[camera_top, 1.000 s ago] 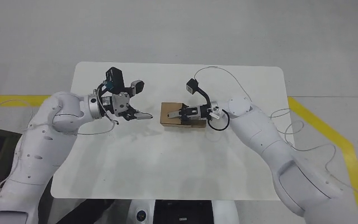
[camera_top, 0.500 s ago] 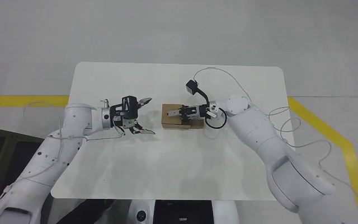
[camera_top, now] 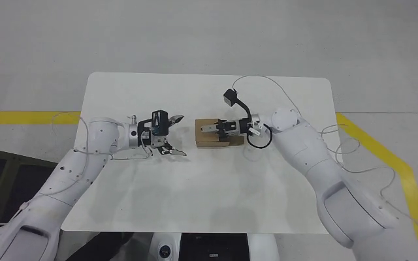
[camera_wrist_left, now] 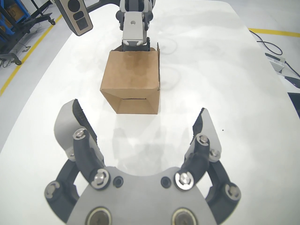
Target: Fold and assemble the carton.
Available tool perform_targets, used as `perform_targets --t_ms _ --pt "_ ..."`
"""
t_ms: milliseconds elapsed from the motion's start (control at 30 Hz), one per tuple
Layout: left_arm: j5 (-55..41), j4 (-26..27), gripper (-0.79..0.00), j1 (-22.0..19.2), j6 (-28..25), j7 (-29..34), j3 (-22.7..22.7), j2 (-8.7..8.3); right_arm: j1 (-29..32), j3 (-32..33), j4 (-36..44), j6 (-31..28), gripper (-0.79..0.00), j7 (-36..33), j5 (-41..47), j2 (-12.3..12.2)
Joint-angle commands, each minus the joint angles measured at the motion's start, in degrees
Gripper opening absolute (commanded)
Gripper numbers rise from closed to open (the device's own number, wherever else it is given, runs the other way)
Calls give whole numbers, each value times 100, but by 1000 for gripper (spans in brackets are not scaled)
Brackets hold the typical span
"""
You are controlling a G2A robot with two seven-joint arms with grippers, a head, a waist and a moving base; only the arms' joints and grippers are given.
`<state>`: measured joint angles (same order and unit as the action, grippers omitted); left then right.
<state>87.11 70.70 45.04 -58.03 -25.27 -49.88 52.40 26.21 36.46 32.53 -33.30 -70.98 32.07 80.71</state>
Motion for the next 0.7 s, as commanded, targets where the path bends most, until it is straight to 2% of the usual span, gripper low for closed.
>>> perform_targets --t_ms 0,167,267,500,667 --pt "-216 -22 0 -110 3 263 144 58 53 77 72 16 -296 -16 -70 -65" --pt "-685 -48 0 -293 3 678 306 160 235 256 413 -13 -372 40 -188 -190" --pt "-929 -44 0 -360 3 884 314 187 321 275 621 67 -391 69 -241 -194" --pt "-1022 0 0 -356 3 1156 221 151 317 148 889 202 -413 169 -297 -42" --pt "-1028 43 0 -299 3 1273 175 114 271 128 630 165 -406 155 -272 47"
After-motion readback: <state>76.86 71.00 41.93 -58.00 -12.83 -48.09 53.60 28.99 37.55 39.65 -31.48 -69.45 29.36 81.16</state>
